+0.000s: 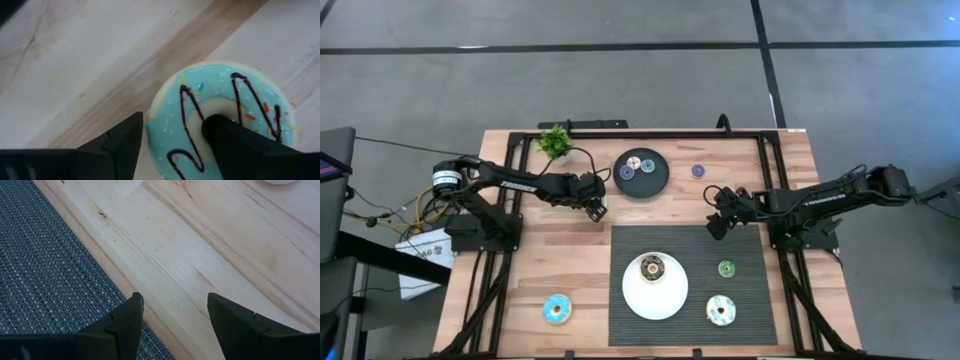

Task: Pick & Place donuts
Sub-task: Put the large blue donut on the white plate

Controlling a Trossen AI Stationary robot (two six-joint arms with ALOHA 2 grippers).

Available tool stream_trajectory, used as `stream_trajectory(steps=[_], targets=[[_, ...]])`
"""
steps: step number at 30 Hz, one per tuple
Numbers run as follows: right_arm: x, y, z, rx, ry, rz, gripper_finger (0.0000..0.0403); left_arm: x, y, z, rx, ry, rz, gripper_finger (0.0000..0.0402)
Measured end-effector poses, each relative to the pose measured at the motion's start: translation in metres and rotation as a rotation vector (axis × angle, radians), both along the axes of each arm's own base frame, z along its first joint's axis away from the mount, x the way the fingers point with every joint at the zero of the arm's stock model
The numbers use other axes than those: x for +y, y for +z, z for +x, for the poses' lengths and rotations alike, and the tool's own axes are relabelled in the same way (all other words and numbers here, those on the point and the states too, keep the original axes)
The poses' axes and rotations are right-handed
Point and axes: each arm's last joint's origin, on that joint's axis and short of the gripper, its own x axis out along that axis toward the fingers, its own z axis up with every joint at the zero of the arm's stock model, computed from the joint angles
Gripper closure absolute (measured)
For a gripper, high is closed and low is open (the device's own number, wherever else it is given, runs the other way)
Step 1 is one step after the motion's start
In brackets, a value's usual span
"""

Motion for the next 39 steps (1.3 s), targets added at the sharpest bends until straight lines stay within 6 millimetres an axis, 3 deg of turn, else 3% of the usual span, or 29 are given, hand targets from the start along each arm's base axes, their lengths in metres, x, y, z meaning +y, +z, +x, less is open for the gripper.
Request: stream_trajectory(steps=[18,27,33,39], targets=[[0.0,0.0,0.0,0.0,0.0,0.0,0.0193,-0.001,0.0,0.0,-0.002,-0.006,-0.021,0.0248],[0.0,0.0,0.0,0.0,0.0,0.001,0.0193,-0.007,0.019,0.017,-0.047,-0.033,-0.006,0.0248],[0.0,0.0,0.0,0.001,0.0,0.001,0.0193,-0.023,0.035,0.029,-0.049,-0.093,0.011,0.0248],[0.0,0.0,0.0,0.001,0.0,0.001,0.0193,-0.059,0.051,0.045,-0.128,-0.182,0.002,0.0248]])
